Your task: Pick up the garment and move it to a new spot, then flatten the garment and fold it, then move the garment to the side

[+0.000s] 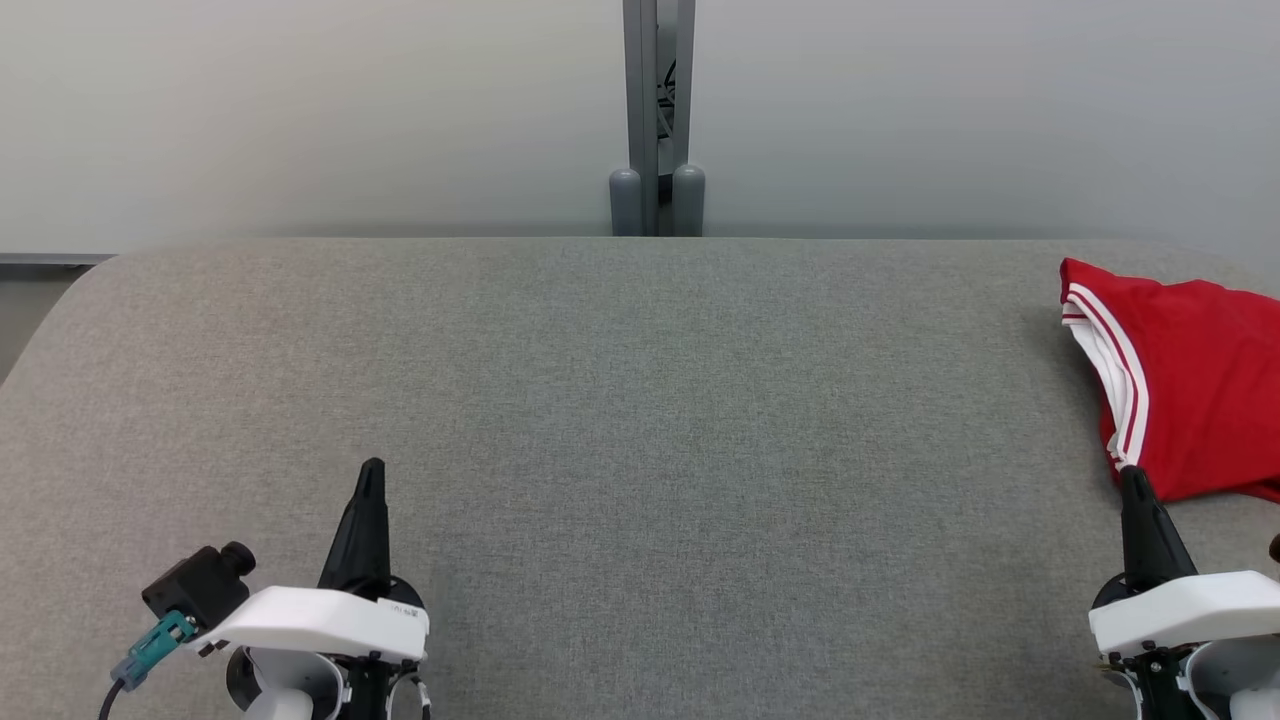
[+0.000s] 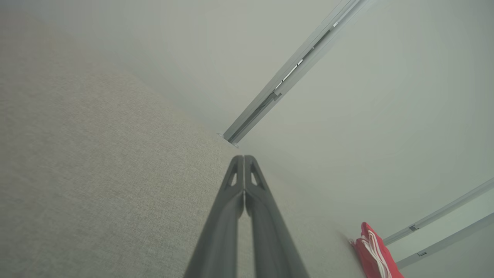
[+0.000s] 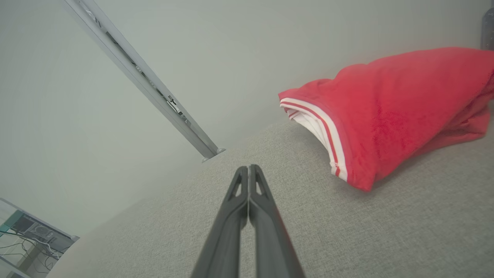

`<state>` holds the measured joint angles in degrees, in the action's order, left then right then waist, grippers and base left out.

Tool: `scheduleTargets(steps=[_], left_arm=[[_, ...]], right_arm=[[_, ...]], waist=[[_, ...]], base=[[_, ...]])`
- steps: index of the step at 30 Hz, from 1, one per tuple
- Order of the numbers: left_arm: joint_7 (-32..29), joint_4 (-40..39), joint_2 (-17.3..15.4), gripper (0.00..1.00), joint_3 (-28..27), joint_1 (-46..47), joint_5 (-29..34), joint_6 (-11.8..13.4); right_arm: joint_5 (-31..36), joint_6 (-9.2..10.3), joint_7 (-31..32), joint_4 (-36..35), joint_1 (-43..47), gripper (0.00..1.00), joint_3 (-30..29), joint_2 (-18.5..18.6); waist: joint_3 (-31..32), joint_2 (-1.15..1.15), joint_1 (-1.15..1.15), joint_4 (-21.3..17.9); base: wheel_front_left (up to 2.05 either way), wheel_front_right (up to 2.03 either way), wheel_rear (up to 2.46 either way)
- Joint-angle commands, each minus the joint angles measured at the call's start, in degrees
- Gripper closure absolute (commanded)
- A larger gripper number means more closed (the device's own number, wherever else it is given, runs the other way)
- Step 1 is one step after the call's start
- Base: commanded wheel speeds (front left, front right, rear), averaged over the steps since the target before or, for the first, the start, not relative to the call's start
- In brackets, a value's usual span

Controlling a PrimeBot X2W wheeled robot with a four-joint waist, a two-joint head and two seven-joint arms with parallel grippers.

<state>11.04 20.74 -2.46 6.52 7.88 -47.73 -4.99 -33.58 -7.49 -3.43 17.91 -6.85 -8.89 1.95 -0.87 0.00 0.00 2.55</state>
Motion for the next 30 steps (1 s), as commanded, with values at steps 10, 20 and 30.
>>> scheduleTargets(steps=[10,20,30], left_arm=[[-1.42,1.26,-0.25,1.0,0.63,4.58,-8.65,-0.71],[-2.41,2.85,-0.3,1.0,1.17,6.73,-15.33,-0.99],[-3.37,4.32,-0.33,1.0,1.67,8.64,-21.36,-1.24]], right_arm=[[-8.98,-0.01,3.58,0.55,-3.0,1.0,-3.13,0.59],[-15.92,-0.01,6.36,1.46,-4.26,1.0,-5.42,0.7],[-22.23,-0.01,8.94,2.18,-5.42,1.0,-7.52,0.8]], waist=[[0.06,0.0,0.0,-0.28],[0.12,0.0,0.0,-0.55],[0.18,0.0,0.0,-0.83]], base=[[0.0,0.0,0.0],[0.0,0.0,0.0],[0.0,0.0,0.0]])
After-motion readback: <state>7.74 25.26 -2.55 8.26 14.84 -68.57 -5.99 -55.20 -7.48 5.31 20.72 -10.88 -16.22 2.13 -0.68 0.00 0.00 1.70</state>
